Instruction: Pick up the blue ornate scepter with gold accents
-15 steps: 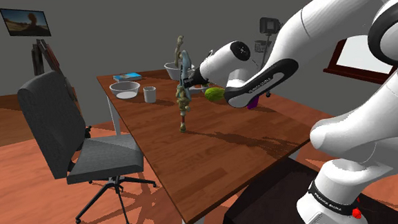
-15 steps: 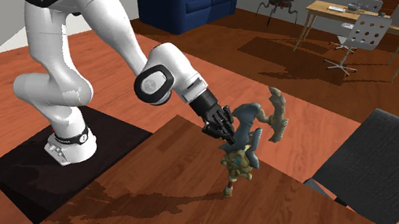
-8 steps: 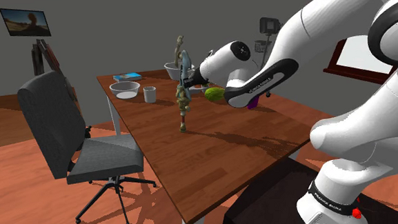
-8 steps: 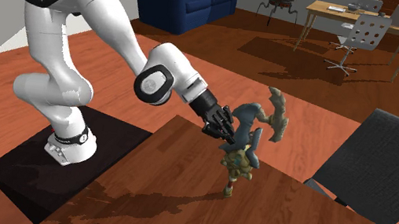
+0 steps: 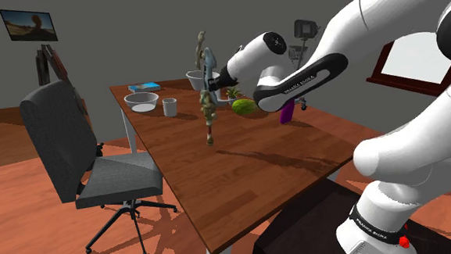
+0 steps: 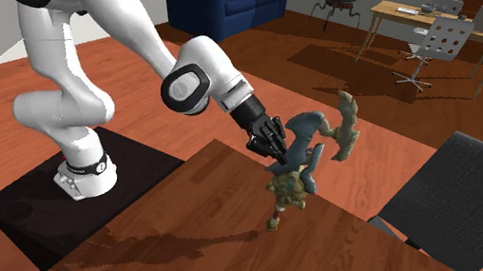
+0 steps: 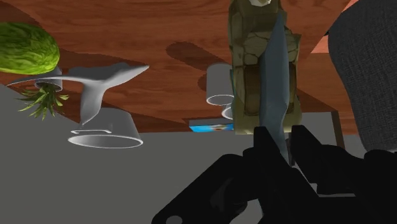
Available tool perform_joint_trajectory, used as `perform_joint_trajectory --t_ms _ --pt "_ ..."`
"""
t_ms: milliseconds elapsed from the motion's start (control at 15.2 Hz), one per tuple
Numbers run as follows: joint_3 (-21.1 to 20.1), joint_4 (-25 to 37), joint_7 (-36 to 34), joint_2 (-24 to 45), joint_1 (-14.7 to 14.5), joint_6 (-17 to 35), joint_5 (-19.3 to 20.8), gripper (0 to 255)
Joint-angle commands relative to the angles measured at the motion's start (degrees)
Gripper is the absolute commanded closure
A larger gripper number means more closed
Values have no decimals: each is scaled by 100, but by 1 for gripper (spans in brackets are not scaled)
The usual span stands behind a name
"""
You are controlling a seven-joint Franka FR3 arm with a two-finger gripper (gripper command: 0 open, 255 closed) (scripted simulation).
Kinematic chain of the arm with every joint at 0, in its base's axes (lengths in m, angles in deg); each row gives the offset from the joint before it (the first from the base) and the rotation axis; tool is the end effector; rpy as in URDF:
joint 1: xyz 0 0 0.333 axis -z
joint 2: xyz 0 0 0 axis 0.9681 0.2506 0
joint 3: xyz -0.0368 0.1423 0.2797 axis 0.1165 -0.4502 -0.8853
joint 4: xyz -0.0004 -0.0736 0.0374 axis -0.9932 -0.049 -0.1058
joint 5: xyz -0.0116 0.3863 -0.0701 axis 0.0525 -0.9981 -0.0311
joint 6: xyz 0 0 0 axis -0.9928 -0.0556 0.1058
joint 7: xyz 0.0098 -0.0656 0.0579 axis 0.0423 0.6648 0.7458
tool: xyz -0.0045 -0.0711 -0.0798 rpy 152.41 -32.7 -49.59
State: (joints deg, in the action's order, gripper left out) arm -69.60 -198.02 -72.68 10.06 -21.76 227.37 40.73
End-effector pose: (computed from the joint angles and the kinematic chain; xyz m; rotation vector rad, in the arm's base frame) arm 0.5128 0.0944 0.4766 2.7175 -0.2006 1.4096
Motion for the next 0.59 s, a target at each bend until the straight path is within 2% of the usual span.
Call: perform_joint_trajectory --t_ms 0,396,528 --pt "383 42 159 18 -411 -147 -106 255" --pt "1256 247 697 8 -1380 -607 -549 255" --pt "1272 252 715 6 -1399 -618 -567 255"
